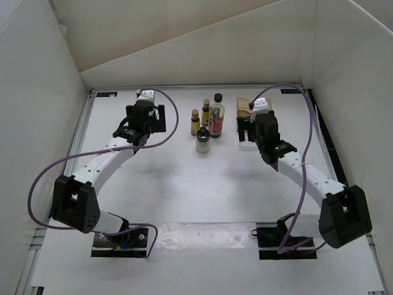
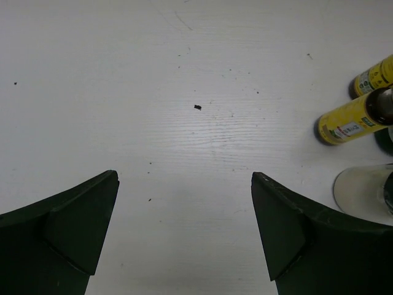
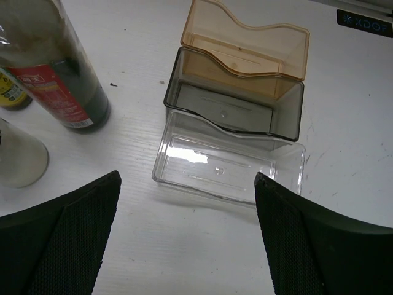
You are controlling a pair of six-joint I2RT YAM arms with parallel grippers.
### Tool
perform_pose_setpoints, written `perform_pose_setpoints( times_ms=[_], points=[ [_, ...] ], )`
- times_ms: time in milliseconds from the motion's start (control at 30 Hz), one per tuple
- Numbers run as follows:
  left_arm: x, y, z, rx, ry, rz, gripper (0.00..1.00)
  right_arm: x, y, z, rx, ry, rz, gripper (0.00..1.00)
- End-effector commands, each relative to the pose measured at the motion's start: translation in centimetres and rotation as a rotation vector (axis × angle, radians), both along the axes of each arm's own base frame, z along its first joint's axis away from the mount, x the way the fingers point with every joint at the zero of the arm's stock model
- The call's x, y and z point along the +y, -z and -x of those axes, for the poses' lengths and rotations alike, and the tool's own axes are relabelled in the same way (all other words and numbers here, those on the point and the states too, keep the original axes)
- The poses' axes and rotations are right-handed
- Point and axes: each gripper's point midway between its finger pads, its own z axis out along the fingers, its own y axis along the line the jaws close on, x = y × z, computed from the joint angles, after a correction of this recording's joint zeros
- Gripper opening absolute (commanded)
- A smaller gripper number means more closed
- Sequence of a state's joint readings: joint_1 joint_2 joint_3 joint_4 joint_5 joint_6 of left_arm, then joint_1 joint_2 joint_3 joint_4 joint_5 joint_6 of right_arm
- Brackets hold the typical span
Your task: Organize the condiment bottles
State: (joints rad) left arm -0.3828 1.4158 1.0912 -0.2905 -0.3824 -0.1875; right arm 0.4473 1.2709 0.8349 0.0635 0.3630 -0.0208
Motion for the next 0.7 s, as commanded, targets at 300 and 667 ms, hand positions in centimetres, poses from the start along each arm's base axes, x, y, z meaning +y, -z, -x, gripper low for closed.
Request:
perform_pose_setpoints(
  times_ms=[300, 667],
  points=[
    [-2.6, -1.4, -0.4, -0.097, 0.254, -0.051, 1.0, 6.3, -4.5, -1.8, -0.164, -0.285, -0.006, 0.87],
    [-2.0, -0.8, -1.3, -0.124, 0.227, 0.012, 1.0, 8.1, -8.3, 1.2, -0.377, -0.554, -0.224, 0.86]
  ],
)
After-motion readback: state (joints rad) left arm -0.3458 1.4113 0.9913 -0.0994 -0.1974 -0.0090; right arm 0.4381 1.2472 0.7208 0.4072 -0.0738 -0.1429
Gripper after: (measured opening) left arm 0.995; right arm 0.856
